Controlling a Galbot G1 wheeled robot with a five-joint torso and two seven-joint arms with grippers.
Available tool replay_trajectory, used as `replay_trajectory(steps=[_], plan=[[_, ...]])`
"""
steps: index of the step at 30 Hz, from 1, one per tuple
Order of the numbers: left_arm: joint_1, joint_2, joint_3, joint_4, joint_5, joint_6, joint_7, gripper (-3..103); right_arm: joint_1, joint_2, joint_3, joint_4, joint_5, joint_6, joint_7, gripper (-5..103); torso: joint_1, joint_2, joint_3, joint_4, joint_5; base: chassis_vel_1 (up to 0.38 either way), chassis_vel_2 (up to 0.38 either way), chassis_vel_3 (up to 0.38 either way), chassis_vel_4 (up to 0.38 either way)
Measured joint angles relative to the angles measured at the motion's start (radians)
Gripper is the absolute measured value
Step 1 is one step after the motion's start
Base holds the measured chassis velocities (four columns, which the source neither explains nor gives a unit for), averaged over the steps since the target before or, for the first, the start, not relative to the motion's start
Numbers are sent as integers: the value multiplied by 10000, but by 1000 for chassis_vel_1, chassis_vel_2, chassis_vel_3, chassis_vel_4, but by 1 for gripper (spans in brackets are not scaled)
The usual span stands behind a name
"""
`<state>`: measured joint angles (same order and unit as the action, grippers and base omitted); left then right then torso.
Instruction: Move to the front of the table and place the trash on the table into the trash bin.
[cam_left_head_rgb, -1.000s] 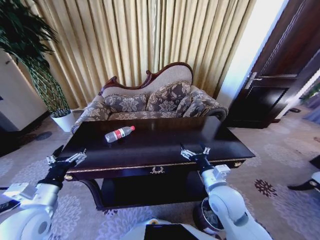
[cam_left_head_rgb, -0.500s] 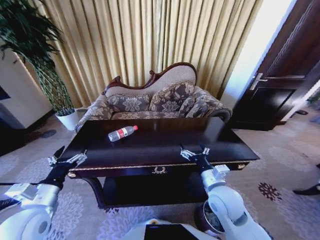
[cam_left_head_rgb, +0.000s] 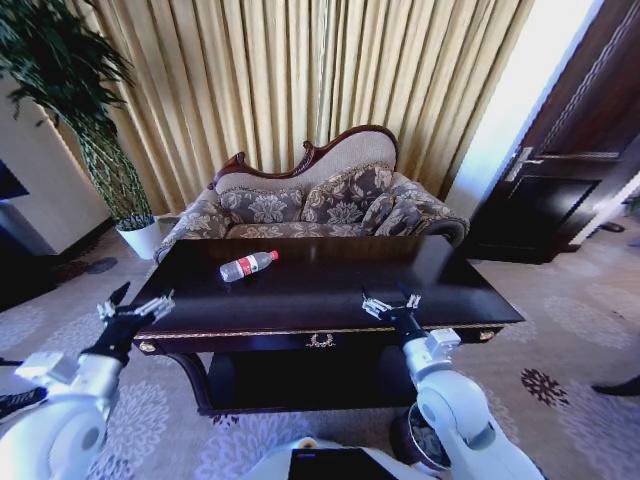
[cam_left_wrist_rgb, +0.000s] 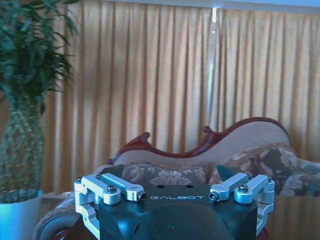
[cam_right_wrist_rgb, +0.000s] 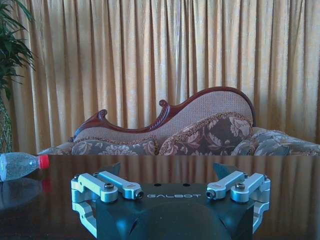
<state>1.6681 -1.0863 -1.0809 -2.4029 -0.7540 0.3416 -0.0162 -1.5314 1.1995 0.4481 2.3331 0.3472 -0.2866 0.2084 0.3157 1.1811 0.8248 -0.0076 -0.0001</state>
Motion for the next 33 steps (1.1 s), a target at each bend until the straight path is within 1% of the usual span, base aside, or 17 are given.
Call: replay_trajectory(steps=[3,4,5,8,9,13,14,18,20,22,23,25,26,27,31,32,33], plan=[[-255,1150,-96,122,-805,331,-128,100,-69,14,26,1,2,10,9,100,0,0,0,3,1,0,0,0,0],[-255,1150,-96,122,-805,331,-128,100,-69,14,26,1,2,10,9,100,0,0,0,3,1,0,0,0,0],[-376,1518,-97,287,-1054,424,-165,100,-102,27,36,3,1,21,9,100,-1,0,0,0,2,0,0,0,0],[-1320,2742,221,1320,-1656,591,-246,100,-174,106,38,5,-19,55,13,100,-1,1,0,2,-1,0,0,0,0],[-1320,2742,221,1320,-1656,591,-246,100,-174,106,38,5,-19,55,13,100,-1,1,0,2,-1,0,0,0,0],[-2678,4018,756,2588,-2432,812,-264,100,-225,172,0,12,-55,64,14,100,2,0,1,-1,-1,0,0,0,0],[-2678,4018,756,2588,-2432,812,-264,100,-225,172,0,12,-55,64,14,100,2,0,1,-1,-1,0,0,0,0],[-3427,5036,1522,3411,-2927,869,-204,100,-390,314,-6,-23,-190,173,14,100,1,0,1,1,1,0,0,0,0],[-3525,5143,1642,3486,-3008,909,-168,100,-419,336,-11,-36,-212,193,14,100,1,0,1,2,0,0,0,0,0],[-4089,5523,2226,3789,-3435,1363,16,100,-498,398,-17,-57,-273,251,14,100,1,0,0,3,2,0,0,0,0],[-4089,5523,2226,3789,-3435,1363,16,100,-498,398,-17,-57,-273,251,14,100,1,0,0,3,2,0,0,0,0],[-4795,5771,2912,4101,-3921,1934,149,100,-525,395,27,-50,-280,265,14,100,1,0,1,3,-1,0,0,0,0],[-5076,5865,3184,4242,-4079,2100,273,100,-540,387,53,-43,-281,269,14,100,2,-1,1,2,0,0,0,0,0],[-5076,5865,3184,4242,-4079,2100,273,100,-540,387,53,-43,-281,269,14,100,2,-1,1,2,0,0,0,0,0],[-6859,6154,4770,5041,-4281,3039,1263,100,-640,391,107,-15,-299,340,16,100,1,0,0,0,1,0,0,0,0],[-6859,6154,4770,5041,-4281,3039,1263,100,-640,391,107,-15,-299,340,16,100,1,0,0,0,1,0,0,0,0],[-7291,6161,5120,5218,-4263,3298,1438,100,-664,392,108,-8,-305,360,16,100,1,-1,0,0,2,0,0,0,0]])
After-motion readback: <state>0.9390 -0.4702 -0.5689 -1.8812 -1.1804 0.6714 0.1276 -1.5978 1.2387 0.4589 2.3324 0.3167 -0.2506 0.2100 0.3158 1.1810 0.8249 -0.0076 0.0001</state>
